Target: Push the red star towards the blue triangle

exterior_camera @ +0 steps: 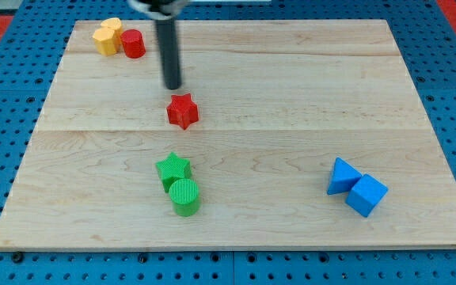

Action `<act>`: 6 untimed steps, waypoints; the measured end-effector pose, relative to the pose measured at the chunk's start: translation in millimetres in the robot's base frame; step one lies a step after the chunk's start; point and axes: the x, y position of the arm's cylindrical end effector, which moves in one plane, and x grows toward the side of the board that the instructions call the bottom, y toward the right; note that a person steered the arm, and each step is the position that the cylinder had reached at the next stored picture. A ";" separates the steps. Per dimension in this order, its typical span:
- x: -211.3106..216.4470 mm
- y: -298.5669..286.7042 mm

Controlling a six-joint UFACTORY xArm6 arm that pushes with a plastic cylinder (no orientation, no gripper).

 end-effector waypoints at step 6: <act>72.7 235.5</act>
